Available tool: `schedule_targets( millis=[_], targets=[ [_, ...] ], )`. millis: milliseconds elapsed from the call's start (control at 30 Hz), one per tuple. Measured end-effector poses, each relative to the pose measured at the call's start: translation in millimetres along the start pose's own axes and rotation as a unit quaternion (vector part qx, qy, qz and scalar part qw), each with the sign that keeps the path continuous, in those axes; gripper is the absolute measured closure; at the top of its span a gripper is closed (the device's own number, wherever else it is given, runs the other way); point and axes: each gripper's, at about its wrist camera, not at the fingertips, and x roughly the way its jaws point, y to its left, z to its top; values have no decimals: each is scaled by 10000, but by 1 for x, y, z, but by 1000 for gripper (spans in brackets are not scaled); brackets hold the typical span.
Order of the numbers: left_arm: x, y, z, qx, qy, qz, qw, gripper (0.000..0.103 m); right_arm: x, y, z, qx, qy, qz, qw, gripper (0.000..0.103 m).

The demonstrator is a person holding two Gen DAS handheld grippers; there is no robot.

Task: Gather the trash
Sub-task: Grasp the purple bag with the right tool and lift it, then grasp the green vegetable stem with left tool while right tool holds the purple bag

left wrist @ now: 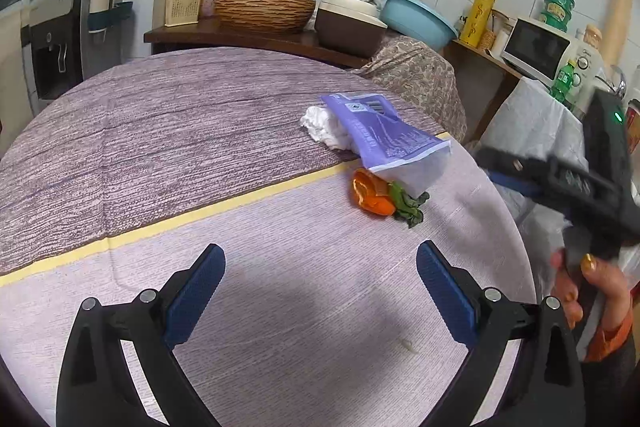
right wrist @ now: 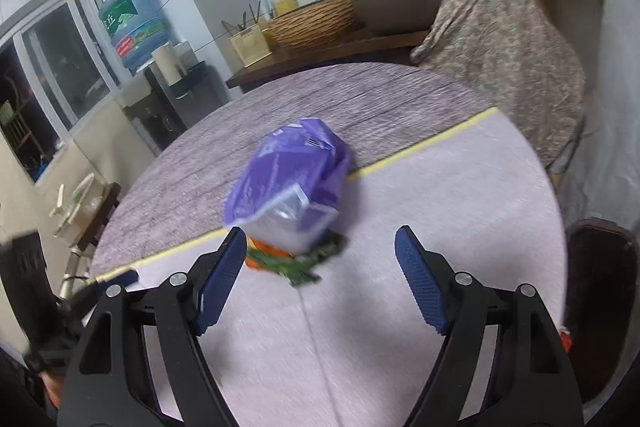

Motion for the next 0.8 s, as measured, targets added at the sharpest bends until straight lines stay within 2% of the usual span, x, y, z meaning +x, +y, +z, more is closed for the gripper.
schedule_targets(
  millis=[300,400,467,500,533,733,800],
  targets=[
    [2,4,-3,-33,24,-109,9999,8,68,-10,35,897,695,546,9920,27],
    [3,5,-3,-41,40,-137,9999,8,87,-13,38,978,901,482,9899,28],
    [4,5,-4,-58,48,-149,9999,8,97,-13,35,1000,1026,535,9882,41],
    [5,5,-4,-61,56,-157,9998,8,100,-13,33,1026,1035,626,9873,53],
    [5,5,-4,-63,71,-166,9998,8,102,-15,32,1082,1033,709,9862,57],
    [10,4,-3,-66,136,-203,9997,10,92,-17,26,1072,638,940,9877,65],
    [12,1,-1,-10,176,-221,9996,14,79,-17,27,1033,367,1049,9884,65]
  ],
)
